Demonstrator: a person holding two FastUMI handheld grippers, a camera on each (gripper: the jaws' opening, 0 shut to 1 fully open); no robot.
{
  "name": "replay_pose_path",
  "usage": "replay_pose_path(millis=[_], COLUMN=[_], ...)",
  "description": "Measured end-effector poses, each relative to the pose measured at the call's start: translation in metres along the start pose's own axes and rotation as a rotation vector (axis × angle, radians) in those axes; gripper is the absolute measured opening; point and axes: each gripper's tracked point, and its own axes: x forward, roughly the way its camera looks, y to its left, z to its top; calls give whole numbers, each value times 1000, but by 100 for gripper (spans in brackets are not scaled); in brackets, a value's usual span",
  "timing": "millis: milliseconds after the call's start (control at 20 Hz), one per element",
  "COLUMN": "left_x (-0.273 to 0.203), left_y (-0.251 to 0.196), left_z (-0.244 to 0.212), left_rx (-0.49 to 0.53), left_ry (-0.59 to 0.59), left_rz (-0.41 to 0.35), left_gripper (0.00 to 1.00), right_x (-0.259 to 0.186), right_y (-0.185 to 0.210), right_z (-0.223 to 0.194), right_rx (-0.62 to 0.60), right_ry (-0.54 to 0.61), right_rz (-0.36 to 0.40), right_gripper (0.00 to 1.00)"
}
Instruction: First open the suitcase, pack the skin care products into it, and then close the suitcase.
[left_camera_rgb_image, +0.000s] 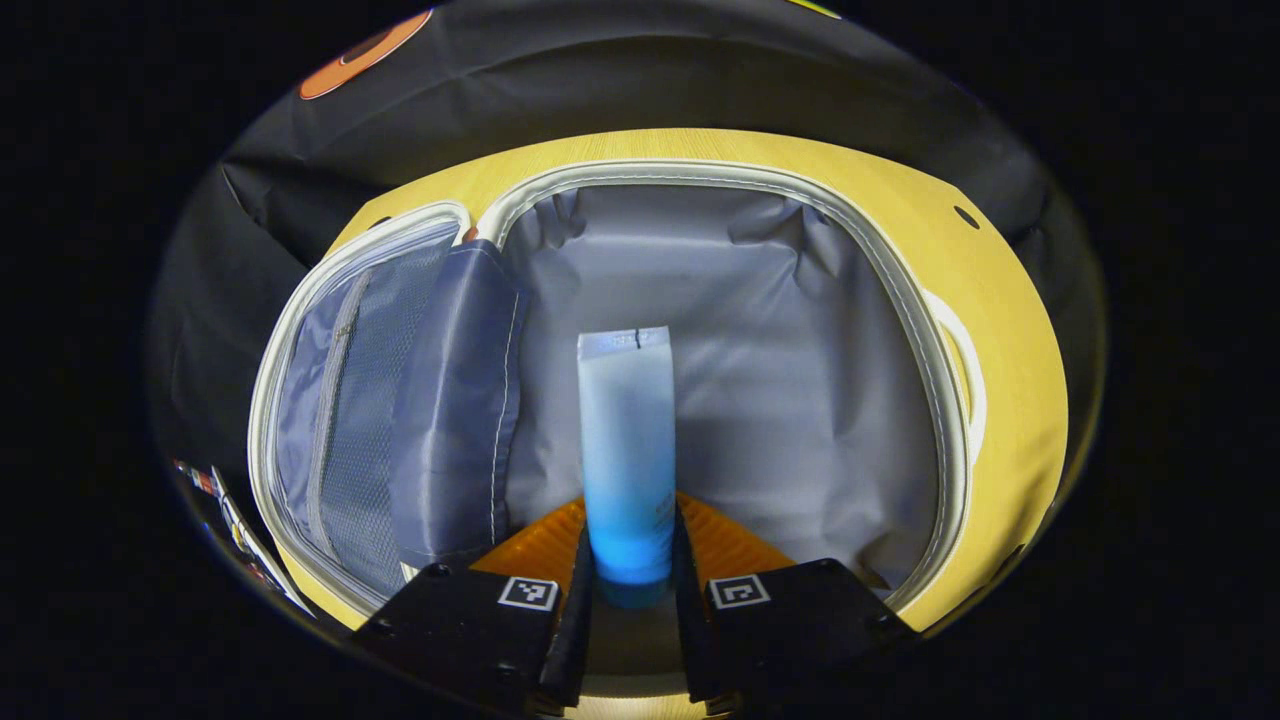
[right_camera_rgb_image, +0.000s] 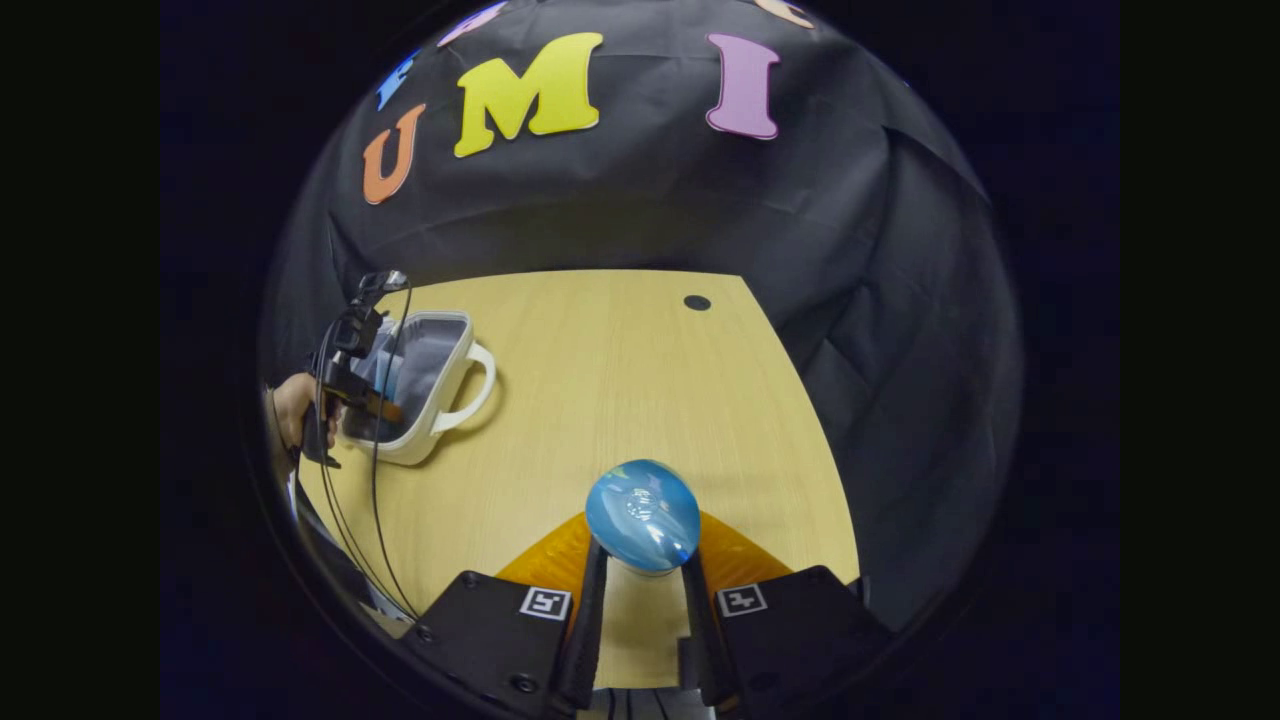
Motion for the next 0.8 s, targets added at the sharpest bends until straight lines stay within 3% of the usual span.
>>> replay_pose_path(millis=[100, 150, 250, 300, 400, 500, 600, 700, 800], left_x=[0, 0, 0, -1, 1, -6, -26, -55, -89], left_y=[0, 0, 0, -1, 2, 2, -2, -8, -3], left_z=[-1, -1, -1, -1, -1, -5, 4, 19, 27], left_rx=[-15, -15, -12, -11, -6, -18, -54, -63, -42], left_ry=[8, 14, 19, 23, 28, 37, -51, -176, -278], left_rz=[-2, -3, 2, 5, 12, 20, -7, -53, -58], left_gripper=[41, 47, 36, 44, 47, 42, 64, 68, 100], right_x=[1, 2, 4, 5, 5, 4, 5, 10, 18], right_y=[2, 3, 8, 9, 14, 25, 48, 82, 118], right_z=[2, 2, 2, 3, 7, 16, 31, 50, 70], right_rx=[-6, -6, -12, -19, -37, -61, -72, -88, -109], right_ry=[2, 4, 10, 12, 9, -1, -11, -24, -32], right_rz=[4, 8, 16, 20, 24, 39, 86, 149, 202], right_gripper=[36, 36, 36, 36, 36, 36, 36, 34, 34])
